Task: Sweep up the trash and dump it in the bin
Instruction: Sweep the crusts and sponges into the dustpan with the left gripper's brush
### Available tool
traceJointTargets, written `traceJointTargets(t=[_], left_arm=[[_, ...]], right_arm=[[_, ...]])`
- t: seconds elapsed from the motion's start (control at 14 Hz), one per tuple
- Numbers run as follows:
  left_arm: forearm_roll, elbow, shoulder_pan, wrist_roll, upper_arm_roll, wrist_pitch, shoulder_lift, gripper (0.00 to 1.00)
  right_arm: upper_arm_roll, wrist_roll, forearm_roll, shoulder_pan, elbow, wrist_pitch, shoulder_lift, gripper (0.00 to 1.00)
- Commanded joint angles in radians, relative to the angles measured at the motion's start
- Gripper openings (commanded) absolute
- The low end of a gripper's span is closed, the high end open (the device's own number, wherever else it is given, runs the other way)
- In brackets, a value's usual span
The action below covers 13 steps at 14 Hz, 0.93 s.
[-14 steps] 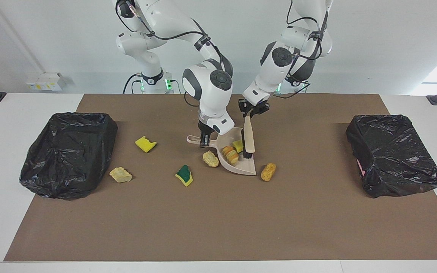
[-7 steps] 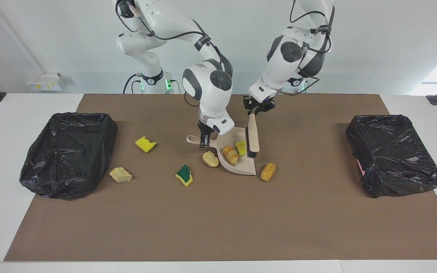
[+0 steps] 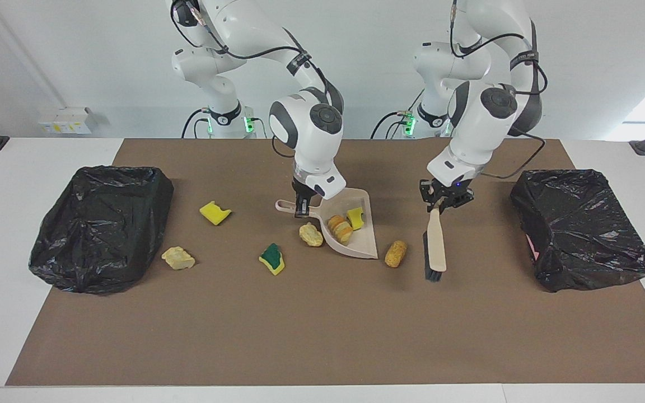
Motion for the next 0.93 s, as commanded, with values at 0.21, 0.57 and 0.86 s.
traceJointTargets(t=[0.21,0.57,0.86], left_arm=[[-0.083,-0.185,-0.096,-0.056,-0.002,-0.046,-0.140,0.00],[-0.271,-0.173,-0.165,-0.156,-0.002,-0.244,-0.192,0.00],[-0.308,-0.163,-0.157,-0.187,0.004,-0.258,-0.215,0.00]], right_arm=[[0.007,0.012,0.003,-0.005,-0.027,0.019,-0.007,0.00],[0.007,0.013,0.003,-0.014,-0.037,0.027,-0.008,0.00],[0.007,0.015,0.031,-0.022,-0.047,0.035,-0.010,0.00]])
